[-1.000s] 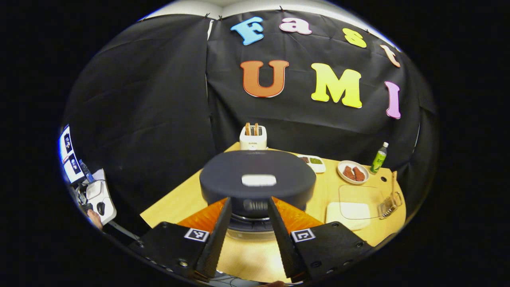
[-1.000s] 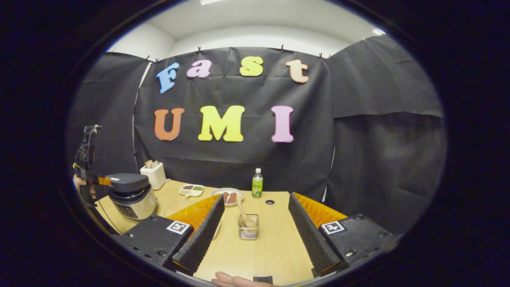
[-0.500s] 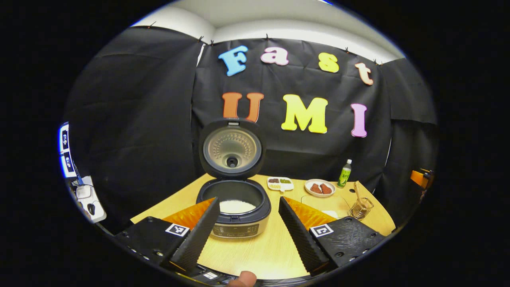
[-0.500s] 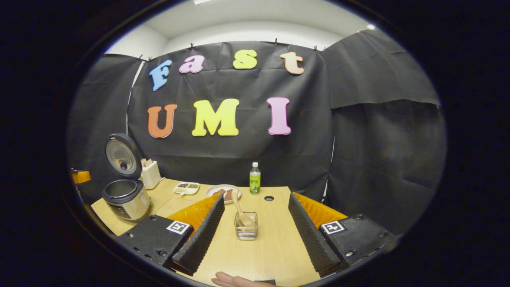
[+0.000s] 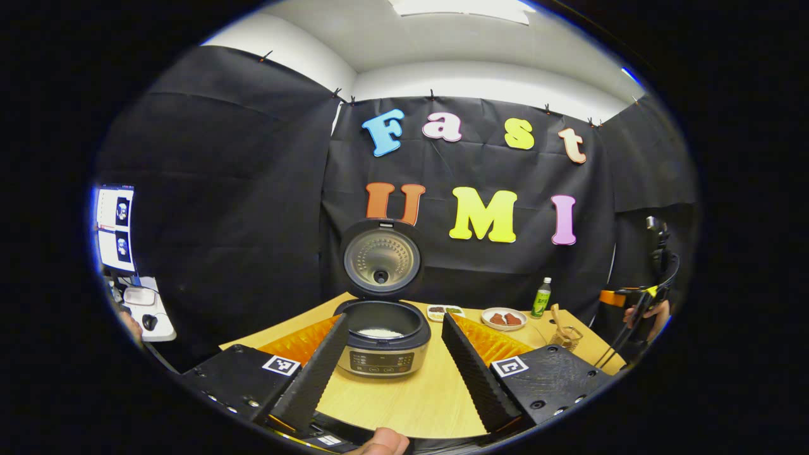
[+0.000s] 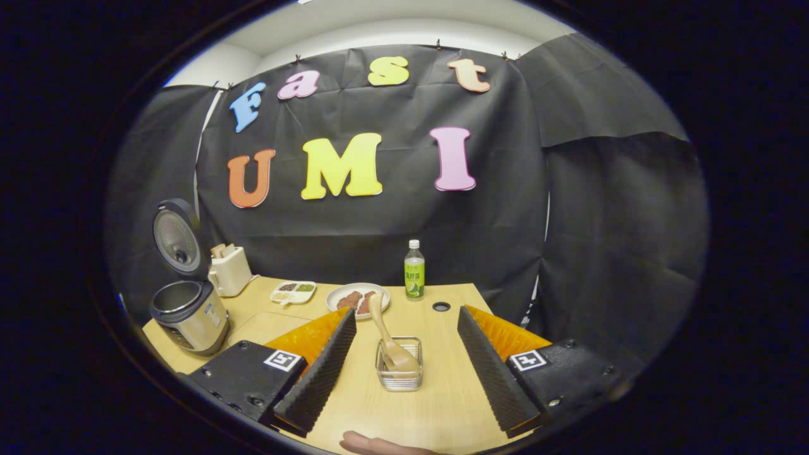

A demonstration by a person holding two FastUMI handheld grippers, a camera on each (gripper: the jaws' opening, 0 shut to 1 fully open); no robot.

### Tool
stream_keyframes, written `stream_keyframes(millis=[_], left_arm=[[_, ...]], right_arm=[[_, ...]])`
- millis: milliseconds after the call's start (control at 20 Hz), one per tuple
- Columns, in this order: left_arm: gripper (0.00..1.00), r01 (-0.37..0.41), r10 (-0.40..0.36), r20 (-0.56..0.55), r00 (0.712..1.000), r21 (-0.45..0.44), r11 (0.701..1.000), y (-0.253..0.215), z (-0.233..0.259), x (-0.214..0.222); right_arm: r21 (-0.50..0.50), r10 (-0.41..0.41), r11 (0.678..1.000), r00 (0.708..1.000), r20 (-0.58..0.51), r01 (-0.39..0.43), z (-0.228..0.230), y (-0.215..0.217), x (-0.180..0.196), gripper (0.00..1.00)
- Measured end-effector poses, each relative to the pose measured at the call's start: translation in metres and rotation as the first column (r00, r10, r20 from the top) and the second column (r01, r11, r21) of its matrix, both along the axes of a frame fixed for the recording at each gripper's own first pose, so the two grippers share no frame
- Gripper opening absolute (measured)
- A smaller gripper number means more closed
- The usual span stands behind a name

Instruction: Close the left gripper, press the button to open the rice cooker; take a wooden spoon from the chopstick holder with the right hand, scoop a spoonful of rice and pour it into the rice cooker, then put the wooden spoon back into the chopstick holder.

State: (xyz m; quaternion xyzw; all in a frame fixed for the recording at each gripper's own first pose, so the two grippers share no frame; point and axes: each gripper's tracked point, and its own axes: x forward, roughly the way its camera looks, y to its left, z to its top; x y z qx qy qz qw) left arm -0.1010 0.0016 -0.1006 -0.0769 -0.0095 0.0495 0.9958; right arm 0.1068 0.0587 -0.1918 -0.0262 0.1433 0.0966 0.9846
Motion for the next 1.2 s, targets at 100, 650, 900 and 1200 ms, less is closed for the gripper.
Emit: stream_keyframes(millis=[100, 650, 900, 1200], left_arm=[[0.95, -0.008, 0.008, -0.001, 1.0, -0.018, 1.0, 0.006, -0.006, -0.011], [0.94, -0.089, 0.087, 0.028, 0.996, 0.094, 0.992, 0.023, -0.012, -0.015], [0.94, -0.083, 0.085, -0.008, 0.996, 0.105, 0.991, 0.023, -0.024, -0.005], [0.95, -0.089, 0.093, -0.035, 0.995, 0.105, 0.99, 0.031, -0.032, 0.005]], right_arm=[[0.012, 0.024, 1.0, 0.999, -0.027, -0.023, -0.019, 0.013, 0.021, 1.0], [-0.052, 0.071, 0.995, 0.974, -0.216, -0.085, -0.119, 0.053, 0.107, 1.0], [-0.016, 0.092, 0.995, 0.955, -0.282, -0.1, -0.141, 0.07, 0.125, 0.97], [-0.036, 0.132, 0.987, 0.923, -0.362, -0.155, -0.155, 0.072, 0.14, 0.46]])
